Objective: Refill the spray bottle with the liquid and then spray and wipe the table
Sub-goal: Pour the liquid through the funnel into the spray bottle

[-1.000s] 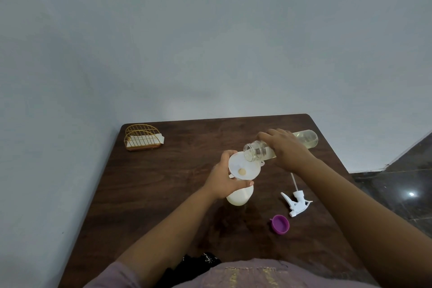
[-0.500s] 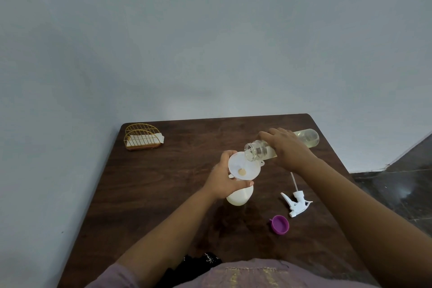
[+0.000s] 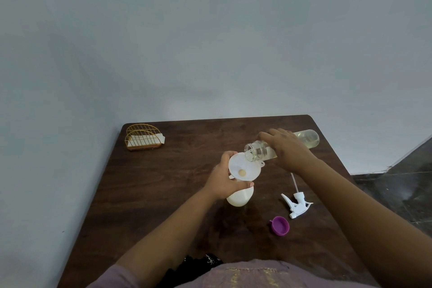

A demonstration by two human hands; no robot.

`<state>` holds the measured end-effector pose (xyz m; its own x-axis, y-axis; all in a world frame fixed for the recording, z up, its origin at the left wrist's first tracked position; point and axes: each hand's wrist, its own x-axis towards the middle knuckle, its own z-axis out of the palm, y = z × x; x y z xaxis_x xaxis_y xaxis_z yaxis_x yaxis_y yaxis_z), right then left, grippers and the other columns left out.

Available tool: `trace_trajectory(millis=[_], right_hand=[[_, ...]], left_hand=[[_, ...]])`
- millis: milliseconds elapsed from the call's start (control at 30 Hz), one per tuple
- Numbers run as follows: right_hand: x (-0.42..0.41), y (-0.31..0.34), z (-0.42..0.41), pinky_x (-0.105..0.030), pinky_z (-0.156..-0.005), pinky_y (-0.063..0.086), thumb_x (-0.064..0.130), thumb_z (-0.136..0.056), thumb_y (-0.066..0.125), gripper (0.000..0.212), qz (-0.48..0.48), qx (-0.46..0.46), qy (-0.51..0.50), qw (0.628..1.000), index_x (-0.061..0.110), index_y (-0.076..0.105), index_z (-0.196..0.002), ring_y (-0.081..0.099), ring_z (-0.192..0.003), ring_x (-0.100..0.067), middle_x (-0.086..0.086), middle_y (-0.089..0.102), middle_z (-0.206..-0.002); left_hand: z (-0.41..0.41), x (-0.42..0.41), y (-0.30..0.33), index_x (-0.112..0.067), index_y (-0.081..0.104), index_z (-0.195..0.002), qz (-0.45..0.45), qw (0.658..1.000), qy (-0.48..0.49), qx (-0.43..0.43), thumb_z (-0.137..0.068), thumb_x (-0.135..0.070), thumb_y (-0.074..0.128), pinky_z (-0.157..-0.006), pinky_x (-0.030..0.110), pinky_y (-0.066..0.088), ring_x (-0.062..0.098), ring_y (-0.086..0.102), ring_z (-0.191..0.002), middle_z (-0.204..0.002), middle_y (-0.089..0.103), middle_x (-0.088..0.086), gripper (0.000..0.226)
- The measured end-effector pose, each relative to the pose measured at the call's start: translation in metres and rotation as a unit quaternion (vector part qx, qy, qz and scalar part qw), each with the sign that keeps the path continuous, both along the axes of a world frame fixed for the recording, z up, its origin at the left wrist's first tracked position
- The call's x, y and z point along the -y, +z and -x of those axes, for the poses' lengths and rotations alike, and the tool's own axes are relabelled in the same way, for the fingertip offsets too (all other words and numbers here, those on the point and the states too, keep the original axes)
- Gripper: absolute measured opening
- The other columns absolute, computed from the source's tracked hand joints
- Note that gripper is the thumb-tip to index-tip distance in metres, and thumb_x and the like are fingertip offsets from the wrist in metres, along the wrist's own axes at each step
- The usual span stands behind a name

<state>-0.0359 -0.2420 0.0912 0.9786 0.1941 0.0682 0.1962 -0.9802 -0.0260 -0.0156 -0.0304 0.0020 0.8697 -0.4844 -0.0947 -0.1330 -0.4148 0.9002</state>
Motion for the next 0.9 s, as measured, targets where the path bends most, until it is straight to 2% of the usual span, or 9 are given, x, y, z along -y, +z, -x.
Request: trace_trajectory(millis=[367,900], right_hand=[[0.0013,-0.0013,0.0008,-0.033,-0.084,0.04,0.017,-0.077,0.068,0.044,0.007,0.007,-0.001,1.0,0.026,0.05,-0.116,0.052,-0.095,-0.021,0.003,0.057,-0.102],[0.0,0.0002,0.0018,-0.035,-0.083,0.04,0.024,-0.072,0.073,0.047,-0.01,-0.006,0.001,1.0,0.025,0.051,-0.114,0.052,-0.095,-0.022,0.002,0.056,-0.101]], left_hand=[[0.0005,-0.0001,0.001,-0.034,0.032,-0.132,0.002,1.0,0.0,-0.003,-0.068,-0.033,0.087,-0.092,0.035,0.055,0.015,0.052,-0.114,-0.128,0.048,-0.01,0.085],[0.0019,-0.0006,0.0019,-0.034,0.033,-0.133,0.004,1.0,0.003,-0.002,-0.067,-0.033,0.088,-0.09,0.032,0.054,0.013,0.052,-0.112,-0.125,0.049,-0.012,0.086]])
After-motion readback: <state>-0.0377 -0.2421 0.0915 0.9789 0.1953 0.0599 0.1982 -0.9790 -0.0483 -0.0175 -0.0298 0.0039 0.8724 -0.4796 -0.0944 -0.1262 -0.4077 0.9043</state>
